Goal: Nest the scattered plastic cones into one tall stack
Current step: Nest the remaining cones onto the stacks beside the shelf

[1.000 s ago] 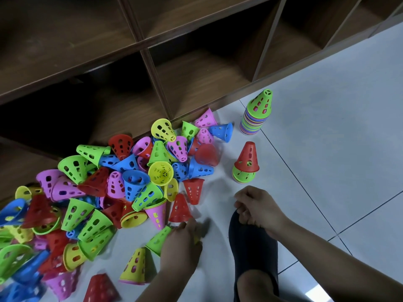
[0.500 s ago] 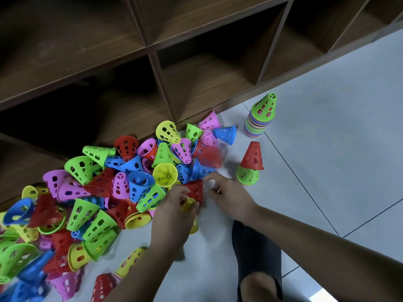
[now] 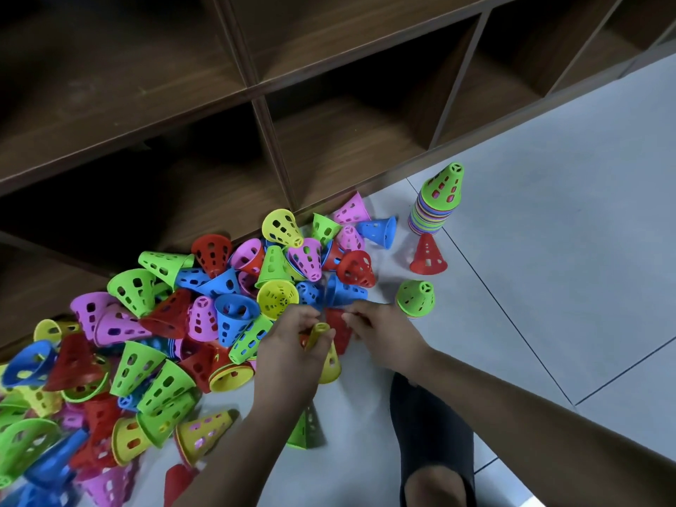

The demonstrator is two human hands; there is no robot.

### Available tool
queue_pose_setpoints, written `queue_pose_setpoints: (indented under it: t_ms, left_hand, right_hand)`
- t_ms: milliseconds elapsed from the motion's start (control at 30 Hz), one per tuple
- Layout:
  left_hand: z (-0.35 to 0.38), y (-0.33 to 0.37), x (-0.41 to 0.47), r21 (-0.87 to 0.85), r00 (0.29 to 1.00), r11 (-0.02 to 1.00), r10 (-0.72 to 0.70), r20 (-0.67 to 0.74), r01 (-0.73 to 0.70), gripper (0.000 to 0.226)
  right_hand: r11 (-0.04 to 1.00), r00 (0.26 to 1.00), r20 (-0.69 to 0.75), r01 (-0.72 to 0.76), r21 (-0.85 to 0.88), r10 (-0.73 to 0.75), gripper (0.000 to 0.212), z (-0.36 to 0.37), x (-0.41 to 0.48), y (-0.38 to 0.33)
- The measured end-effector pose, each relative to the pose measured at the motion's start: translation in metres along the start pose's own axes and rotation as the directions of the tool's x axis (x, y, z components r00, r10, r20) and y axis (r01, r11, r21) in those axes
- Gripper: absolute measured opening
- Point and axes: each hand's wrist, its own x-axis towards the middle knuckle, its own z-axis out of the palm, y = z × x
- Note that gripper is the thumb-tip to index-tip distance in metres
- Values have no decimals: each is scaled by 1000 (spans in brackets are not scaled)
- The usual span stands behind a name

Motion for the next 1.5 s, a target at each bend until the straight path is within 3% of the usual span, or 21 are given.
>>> queue_pose_setpoints:
  t_ms: [167, 300, 467, 567, 733, 867, 933, 1067, 1300, 1500]
  left_hand:
    - [6, 29, 7, -187, 1000, 982, 3, -18, -7, 27]
    - [16, 57, 13, -337, 1000, 942, 6, 20, 2, 26]
    - [38, 90, 23, -381, 994, 918, 111, -24, -112, 25]
    - [53, 104, 27, -359, 982, 915, 185, -38, -186, 23]
    - [70, 117, 32, -380, 956, 878, 279, -87, -291, 21]
    - [71, 122, 37, -400, 953, 865, 269, -142, -304, 22]
    - [74, 121, 39, -343, 941, 876, 306, -145, -338, 22]
    - [91, 105, 42, -217, 933, 909, 361, -17, -355, 28]
    - [91, 69, 50, -20, 925, 925, 380, 8, -380, 26]
    - [89, 38, 70, 339, 935, 878, 354, 21, -340, 36]
  right_hand:
    - [976, 969, -233, -30, 215, 81, 23, -44, -28, -6]
    - [898, 938, -219, -163, 408, 269, 32, -73, -41, 6]
    - [706, 867, -117, -309, 637, 485, 35, -89, -44, 35]
    - [642, 832, -60, -377, 668, 551, 35, -90, -44, 50]
    - [727, 844, -61, -420, 544, 533, 34, -91, -41, 64]
    - [755, 850, -44, -442, 484, 526, 32, -89, -38, 74]
    - [777, 860, -40, -438, 452, 508, 28, -86, -38, 75]
    - [792, 846, -39, -481, 375, 532, 21, -88, -35, 79]
    - [824, 800, -241, -474, 309, 550, 18, -113, -9, 88]
    - [856, 805, -301, -444, 267, 511, 37, -118, 34, 77]
